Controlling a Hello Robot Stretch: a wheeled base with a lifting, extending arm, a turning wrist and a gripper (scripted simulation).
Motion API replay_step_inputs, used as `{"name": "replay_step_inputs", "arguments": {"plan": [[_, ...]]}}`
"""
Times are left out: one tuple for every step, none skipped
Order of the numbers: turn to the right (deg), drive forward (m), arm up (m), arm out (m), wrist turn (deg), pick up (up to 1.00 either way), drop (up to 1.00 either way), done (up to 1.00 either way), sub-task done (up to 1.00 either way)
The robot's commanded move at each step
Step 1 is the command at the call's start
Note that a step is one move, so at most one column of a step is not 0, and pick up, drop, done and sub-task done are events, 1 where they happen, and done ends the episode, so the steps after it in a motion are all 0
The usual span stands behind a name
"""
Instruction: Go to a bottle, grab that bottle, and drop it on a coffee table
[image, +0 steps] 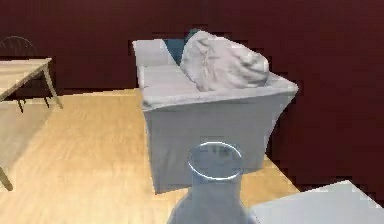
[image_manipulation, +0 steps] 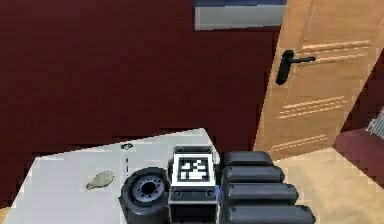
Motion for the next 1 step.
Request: {"name": "replay_step_inputs", "arguments": {"plan": [[-45.0,0.00,0.00,0.00,0.0,0.00,0.00,0.00,0.00]]}}
